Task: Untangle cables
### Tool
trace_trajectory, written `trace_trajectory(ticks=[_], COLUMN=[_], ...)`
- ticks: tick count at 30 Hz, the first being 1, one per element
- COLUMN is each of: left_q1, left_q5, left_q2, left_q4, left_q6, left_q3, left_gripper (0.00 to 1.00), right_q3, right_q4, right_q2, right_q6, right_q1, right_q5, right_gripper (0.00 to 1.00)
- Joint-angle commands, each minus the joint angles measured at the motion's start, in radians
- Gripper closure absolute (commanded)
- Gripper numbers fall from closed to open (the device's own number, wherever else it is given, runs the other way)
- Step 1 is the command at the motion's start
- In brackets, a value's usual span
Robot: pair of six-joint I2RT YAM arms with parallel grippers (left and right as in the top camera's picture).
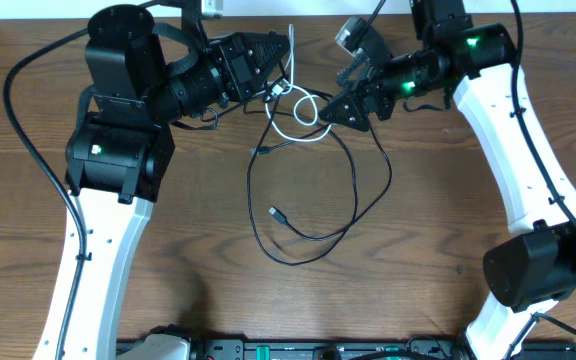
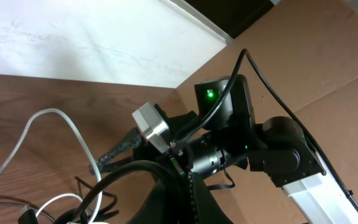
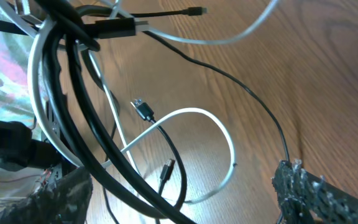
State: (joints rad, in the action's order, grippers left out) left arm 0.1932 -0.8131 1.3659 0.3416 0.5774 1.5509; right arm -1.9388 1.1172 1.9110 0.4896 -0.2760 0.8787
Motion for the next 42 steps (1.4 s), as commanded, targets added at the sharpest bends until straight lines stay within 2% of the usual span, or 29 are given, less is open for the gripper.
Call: trace_trajectory(ticks=[1,3,6,7,10,12,14,16,18,24,28,33,42], left_q1=[0.011,0.019,0.027,0.027,0.027,0.027,0.027,0.027,0.027,0.026,0.022,0.01,-0.02], left_q5=[-0.01,-0.009,-0.009,-0.009,-0.009,-0.009,-0.006,0.014,0.105,0.559,0.76,0.913,1.041], left_q2=[-0.007,-0.007,-0.007,-0.007,-0.007,-0.007,-0.007,-0.007,-0.007,-0.007,-0.007,-0.007,-0.007], left_q4=[-0.002,0.001,0.008,0.016,0.024,0.024,0.038,0.064,0.125,0.343,0.438,0.528,0.62], left_q6=[0.005,0.004,0.004,0.004,0.003,-0.009,-0.051,-0.111,-0.147,-0.182,-0.203,-0.211,-0.234], left_q3=[0.018,0.018,0.018,0.018,0.017,0.014,0.014,0.014,0.014,0.014,0.014,0.014,0.014], left_gripper=[0.93,0.92,0.93,0.93,0.93,0.93,0.92,0.93,0.92,0.92,0.92,0.93,0.93], right_q3=[0.006,0.006,0.006,0.006,0.006,0.006,0.006,0.006,0.006,0.006,0.006,0.006,0.042], right_q4=[-0.005,-0.01,-0.027,-0.047,-0.089,-0.111,-0.113,-0.086,-0.047,0.076,0.129,0.183,0.256], right_q2=[0.026,0.035,0.04,0.04,0.04,0.04,0.04,0.04,0.04,0.04,0.04,0.04,0.04], right_q6=[0.021,0.019,-0.008,-0.038,-0.134,-0.248,-0.38,-0.494,-0.558,-0.659,-0.685,-0.747,-0.865], right_q1=[-0.025,-0.031,-0.034,-0.034,-0.033,-0.024,-0.014,-0.004,0.007,0.065,0.115,0.164,0.235], right_q5=[0.01,0.011,0.01,0.01,-0.031,-0.132,-0.277,-0.431,-0.551,-0.798,-0.899,-0.992,-1.169], right_gripper=[0.13,0.17,0.31,0.44,0.68,0.85,0.98,0.99,0.99,0.99,0.99,0.99,0.99])
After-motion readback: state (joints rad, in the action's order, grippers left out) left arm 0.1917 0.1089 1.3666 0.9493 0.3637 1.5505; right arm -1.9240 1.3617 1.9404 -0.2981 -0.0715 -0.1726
